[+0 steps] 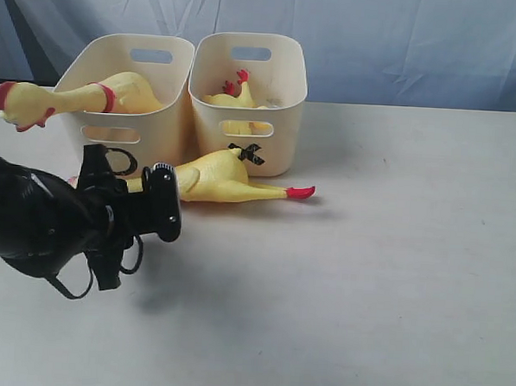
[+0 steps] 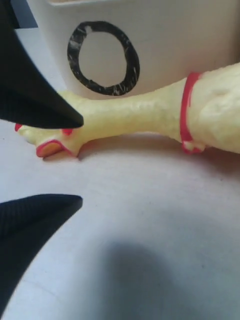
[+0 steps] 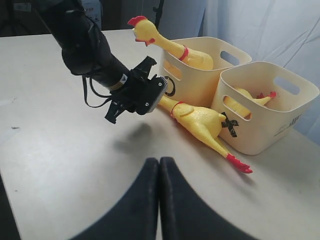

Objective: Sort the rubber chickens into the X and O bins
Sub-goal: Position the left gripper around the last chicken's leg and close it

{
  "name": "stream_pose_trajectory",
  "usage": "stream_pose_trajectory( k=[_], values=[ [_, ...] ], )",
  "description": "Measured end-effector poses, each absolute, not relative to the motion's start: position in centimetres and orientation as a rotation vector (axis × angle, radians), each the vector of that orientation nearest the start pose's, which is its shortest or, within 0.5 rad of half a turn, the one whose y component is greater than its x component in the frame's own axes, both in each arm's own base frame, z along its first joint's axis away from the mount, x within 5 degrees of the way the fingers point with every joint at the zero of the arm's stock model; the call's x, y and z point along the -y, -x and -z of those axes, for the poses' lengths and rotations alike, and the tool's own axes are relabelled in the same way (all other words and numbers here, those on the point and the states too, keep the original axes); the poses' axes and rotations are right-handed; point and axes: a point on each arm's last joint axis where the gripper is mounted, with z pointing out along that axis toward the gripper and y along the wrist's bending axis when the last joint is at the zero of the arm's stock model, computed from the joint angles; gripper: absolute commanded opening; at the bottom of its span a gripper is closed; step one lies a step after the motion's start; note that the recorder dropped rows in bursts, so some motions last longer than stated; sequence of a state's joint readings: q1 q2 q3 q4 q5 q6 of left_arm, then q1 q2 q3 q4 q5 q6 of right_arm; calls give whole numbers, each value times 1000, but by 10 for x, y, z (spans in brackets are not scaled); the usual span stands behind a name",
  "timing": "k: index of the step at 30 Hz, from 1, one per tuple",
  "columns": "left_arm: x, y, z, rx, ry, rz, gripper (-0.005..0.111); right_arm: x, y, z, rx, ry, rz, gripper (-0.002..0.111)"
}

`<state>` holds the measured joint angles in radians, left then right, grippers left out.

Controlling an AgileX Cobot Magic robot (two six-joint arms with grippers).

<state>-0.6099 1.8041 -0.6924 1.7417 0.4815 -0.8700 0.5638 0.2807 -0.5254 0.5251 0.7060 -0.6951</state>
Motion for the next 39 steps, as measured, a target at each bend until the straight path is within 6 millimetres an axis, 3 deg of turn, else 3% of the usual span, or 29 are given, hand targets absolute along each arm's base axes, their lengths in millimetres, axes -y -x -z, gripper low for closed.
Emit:
stream_pose_trajectory(
  k=[8, 15, 29, 39],
  values=[
    [143, -282, -110, -1980, -1533, -742, 42, -52, -28, -315, -1615, 976, -505, 0],
    [147, -288, -109, -1973, -1525, -746, 54, -52, -28, -315, -1615, 976, -505, 0],
    [131, -298, -110, -2022, -1466, -757, 55, -52, -28, -316, -1610, 970, -503, 0],
    [143, -306, -117, -1996, -1459, -670, 55, -52, -28, -316, -1608, 967, -502, 0]
  ],
)
